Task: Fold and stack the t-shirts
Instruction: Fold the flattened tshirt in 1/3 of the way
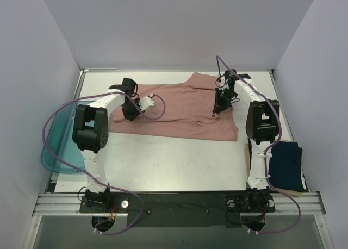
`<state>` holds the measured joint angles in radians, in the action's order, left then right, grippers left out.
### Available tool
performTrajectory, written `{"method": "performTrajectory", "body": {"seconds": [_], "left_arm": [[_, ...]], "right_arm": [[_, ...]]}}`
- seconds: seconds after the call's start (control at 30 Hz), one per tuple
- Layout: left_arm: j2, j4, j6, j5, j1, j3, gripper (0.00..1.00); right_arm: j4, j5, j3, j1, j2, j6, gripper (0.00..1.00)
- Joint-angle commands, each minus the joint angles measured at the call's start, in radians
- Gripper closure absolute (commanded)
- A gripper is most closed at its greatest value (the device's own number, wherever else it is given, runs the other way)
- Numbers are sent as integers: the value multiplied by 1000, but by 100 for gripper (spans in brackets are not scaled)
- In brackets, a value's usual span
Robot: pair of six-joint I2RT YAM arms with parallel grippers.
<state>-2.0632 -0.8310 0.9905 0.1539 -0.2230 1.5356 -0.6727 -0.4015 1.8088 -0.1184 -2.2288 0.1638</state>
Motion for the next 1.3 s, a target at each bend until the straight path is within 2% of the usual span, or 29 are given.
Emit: {"method": "performTrajectory", "body": {"seconds": [0.0, 0.23, 0.43, 0.53, 0.57, 0.63, 0.73, 0.87, 0.9, 1.0, 1.07, 1.13, 1.17, 1.2, 1.23, 1.27], "left_arm": [[26, 231, -81, -85, 28, 5, 74], [0, 434, -153, -174, 51, 23, 70], [-112, 402, -219, -237, 80, 173, 70], [-118, 386, -237, -243, 100, 202, 70], [-115, 383, -249, -234, 103, 216, 69], [-98, 360, -272, -215, 117, 233, 67], [-49, 319, -297, -201, 126, 239, 60], [58, 227, -311, -154, 143, 213, 58], [80, 202, -293, -84, 148, 199, 58], [202, 103, -158, 35, 146, 39, 56], [254, 64, 15, 76, 137, -78, 52], [279, 56, 98, 75, 134, -173, 46], [279, 59, 114, 69, 134, -192, 41], [272, 69, 131, 56, 136, -222, 41], [268, 91, 135, 46, 134, -232, 35], [255, 105, 151, 33, 134, -247, 34]], "right_arm": [[-25, -10, 11, 6, 69, 0, 100], [-18, -42, 50, 19, 41, 28, 100], [4, 16, 127, 42, -11, 109, 98], [13, 46, 150, 56, -26, 178, 79], [13, 70, 161, 60, -26, 193, 67], [13, 92, 176, 65, -22, 201, 56], [9, 142, 172, 68, 29, 191, 50], [-17, 260, 43, 85, 188, 174, 49], [-24, 314, -23, 92, 214, 171, 48], [-59, 380, -187, 108, 331, 160, 45], [-64, 366, -316, 114, 363, 164, 43], [-58, 333, -394, 141, 370, 180, 41], [-45, 317, -411, 146, 362, 184, 42], [-36, 285, -437, 155, 357, 192, 42], [-18, 276, -446, 155, 344, 192, 42], [-10, 250, -456, 155, 337, 192, 42]]}}
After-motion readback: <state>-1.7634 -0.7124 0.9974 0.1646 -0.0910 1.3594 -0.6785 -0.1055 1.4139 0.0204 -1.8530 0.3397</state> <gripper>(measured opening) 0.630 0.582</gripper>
